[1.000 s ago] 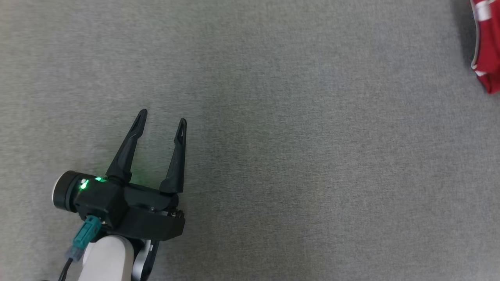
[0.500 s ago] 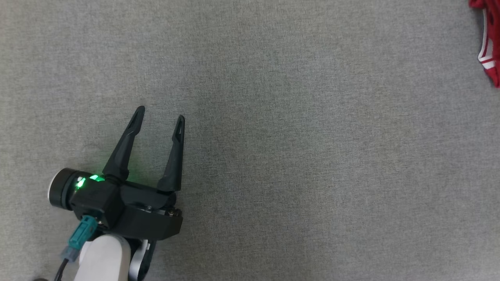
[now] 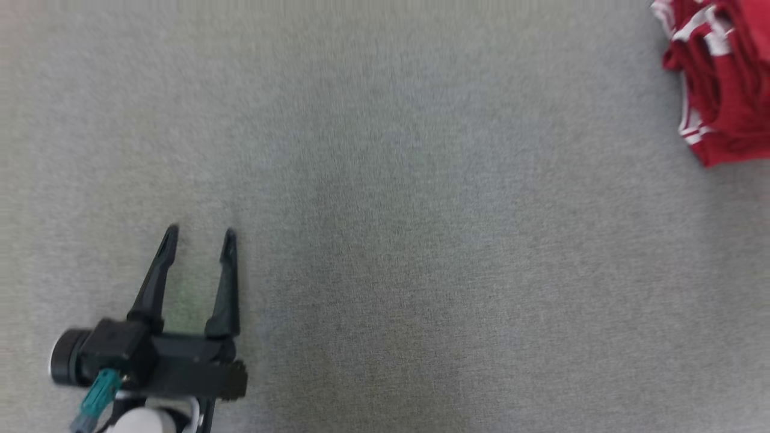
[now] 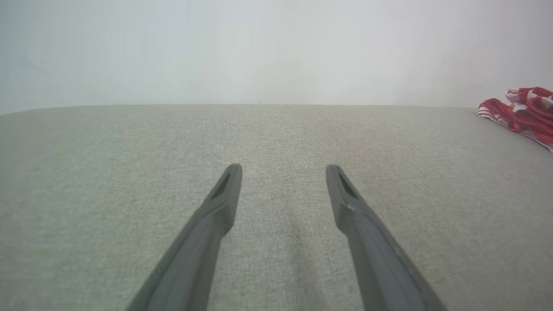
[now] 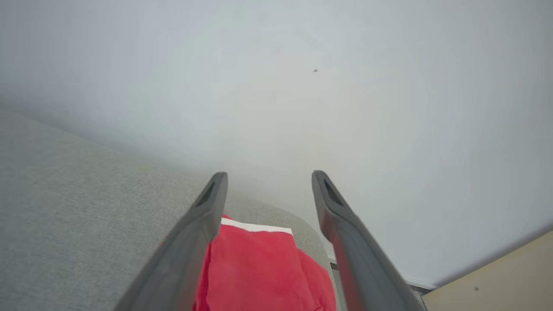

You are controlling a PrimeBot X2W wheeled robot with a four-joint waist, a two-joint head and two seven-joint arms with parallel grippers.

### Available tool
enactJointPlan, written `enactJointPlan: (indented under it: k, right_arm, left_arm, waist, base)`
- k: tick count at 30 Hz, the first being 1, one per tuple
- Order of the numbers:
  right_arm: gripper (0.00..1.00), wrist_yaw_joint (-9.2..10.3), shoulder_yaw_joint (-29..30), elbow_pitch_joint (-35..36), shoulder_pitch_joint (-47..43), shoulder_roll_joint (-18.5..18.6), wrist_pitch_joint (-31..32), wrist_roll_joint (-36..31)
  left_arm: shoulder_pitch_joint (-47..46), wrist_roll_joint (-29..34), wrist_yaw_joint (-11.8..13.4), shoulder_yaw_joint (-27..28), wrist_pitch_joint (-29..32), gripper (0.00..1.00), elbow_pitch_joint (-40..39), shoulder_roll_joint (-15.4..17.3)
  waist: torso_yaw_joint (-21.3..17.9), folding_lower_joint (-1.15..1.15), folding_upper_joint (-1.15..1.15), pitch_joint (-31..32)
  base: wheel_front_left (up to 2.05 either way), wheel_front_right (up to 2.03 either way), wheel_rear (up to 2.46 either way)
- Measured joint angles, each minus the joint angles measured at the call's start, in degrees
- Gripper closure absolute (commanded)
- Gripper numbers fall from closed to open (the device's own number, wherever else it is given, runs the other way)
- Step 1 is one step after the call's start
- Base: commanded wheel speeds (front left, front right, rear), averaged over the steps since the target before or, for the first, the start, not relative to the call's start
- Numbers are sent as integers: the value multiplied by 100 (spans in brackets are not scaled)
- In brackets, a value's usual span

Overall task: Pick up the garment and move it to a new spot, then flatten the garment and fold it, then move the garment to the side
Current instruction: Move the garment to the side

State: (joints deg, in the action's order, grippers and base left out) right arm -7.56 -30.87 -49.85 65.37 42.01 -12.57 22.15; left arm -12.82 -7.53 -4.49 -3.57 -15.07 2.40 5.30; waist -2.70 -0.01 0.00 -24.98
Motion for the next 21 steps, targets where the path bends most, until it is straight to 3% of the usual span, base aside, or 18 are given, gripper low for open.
enactJointPlan:
  k: [7,21]
  right_arm:
    - [0,0,504,592,-1015,-655,-235,86]
    - [0,0,2325,2825,-4270,-2090,-243,-519]
  left_arm:
    - [595,-75,107,311,1,0,77,30]
    - [1287,-165,169,483,0,0,254,36]
  waist:
    - [6,-1,0,707]
    - [71,-1,-1,1989]
  base:
    - [0,0,0]
    - [0,0,0]
